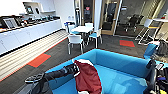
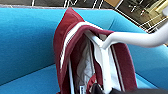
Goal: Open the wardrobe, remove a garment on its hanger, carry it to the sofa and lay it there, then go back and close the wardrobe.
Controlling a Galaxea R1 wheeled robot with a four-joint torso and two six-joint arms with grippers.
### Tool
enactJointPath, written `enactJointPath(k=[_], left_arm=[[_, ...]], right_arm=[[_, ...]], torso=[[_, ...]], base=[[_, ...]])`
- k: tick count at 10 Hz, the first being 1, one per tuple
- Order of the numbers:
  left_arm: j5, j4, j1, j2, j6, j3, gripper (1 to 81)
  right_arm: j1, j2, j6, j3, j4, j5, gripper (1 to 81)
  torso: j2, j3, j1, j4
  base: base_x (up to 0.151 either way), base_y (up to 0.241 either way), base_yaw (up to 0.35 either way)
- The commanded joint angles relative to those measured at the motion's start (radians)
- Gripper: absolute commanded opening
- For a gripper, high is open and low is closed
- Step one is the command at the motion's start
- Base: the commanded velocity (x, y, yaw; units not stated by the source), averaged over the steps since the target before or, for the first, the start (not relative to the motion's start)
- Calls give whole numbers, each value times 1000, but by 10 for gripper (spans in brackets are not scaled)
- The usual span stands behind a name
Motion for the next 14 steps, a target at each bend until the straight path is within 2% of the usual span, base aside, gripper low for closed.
enactJointPath(k=[1,3,4,5,6,8,9,12,13,14], left_arm=[[-6,87,-120,-37,5,20,10],[-15,92,-100,-76,-3,17,10],[-15,92,-95,-89,-6,14,10],[-15,90,-91,-102,-8,13,10],[-15,92,-80,-115,-6,17,10],[-15,95,-48,-128,-3,13,10],[-17,94,-31,-143,-1,17,10],[-20,116,32,-174,2,19,10],[-21,139,49,-175,0,20,811],[-21,143,57,-174,0,20,811]], right_arm=[[10,-1,-4,6,-14,-59,811],[10,4,-4,3,-14,-58,811],[10,5,-4,0,-16,-58,811],[8,7,-4,-1,-16,-58,811],[6,7,-4,-1,-14,-58,811],[3,7,-4,-1,-14,-58,811],[3,8,-4,-1,-14,-58,811],[3,14,-4,-1,-16,-58,811],[5,16,-4,-1,-16,-58,811],[6,17,-4,-1,-16,-58,811]], torso=[[0,0,0,0],[0,0,0,0],[0,-36,0,26],[0,-38,0,67],[0,-11,0,11],[0,-21,0,51],[0,-22,0,59],[0,-22,0,58],[0,-22,0,58],[0,-22,0,58]], base=[[0,0,0],[0,0,0],[0,0,0],[0,0,0],[0,0,0],[0,0,0],[0,0,0],[0,0,0],[0,0,0],[0,0,0]])
